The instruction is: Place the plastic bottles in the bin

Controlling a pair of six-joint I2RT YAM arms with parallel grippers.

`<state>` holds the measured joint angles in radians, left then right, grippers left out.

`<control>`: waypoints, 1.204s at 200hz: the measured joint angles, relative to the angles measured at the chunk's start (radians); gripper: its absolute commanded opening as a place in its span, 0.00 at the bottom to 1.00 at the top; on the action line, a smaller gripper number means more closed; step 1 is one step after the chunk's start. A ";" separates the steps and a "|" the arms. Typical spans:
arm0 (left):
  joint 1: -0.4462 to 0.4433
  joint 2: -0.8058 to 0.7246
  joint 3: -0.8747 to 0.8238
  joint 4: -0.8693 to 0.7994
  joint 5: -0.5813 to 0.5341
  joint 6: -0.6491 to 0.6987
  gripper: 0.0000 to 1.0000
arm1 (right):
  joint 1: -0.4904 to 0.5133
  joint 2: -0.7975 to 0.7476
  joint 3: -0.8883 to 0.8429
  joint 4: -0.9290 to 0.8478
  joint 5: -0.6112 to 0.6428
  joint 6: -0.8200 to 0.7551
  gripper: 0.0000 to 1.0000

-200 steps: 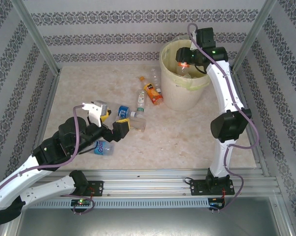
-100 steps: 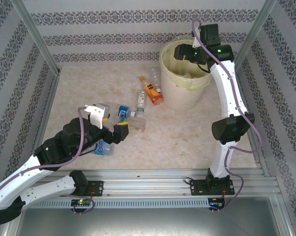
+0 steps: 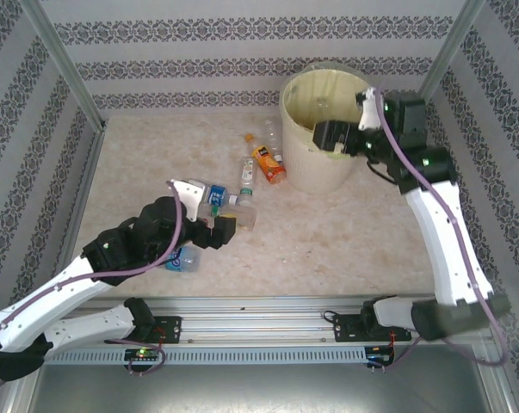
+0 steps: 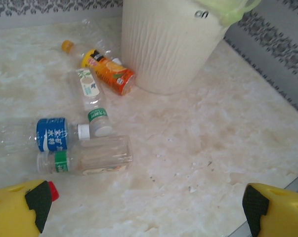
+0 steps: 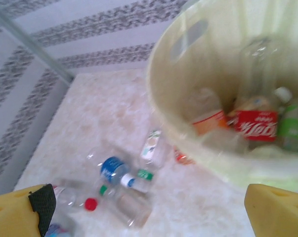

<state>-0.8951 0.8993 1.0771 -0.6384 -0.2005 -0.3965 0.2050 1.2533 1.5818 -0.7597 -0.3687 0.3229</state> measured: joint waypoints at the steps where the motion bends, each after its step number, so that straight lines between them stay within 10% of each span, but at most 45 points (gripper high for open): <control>1: 0.000 0.002 0.002 -0.001 0.000 0.000 1.00 | 0.001 -0.004 -0.005 0.002 -0.002 0.002 0.98; 109: 0.284 0.524 0.284 -0.098 0.171 -0.040 1.00 | 0.029 -0.467 -0.466 0.023 -0.139 0.128 0.98; 241: 0.396 1.238 0.832 -0.243 0.218 0.110 0.98 | 0.029 -0.602 -0.623 -0.027 -0.172 0.180 0.98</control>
<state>-0.4988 2.1372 1.9095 -0.8810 0.0177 -0.2867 0.2337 0.6518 0.9588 -0.7872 -0.5404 0.5026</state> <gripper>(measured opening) 0.988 0.982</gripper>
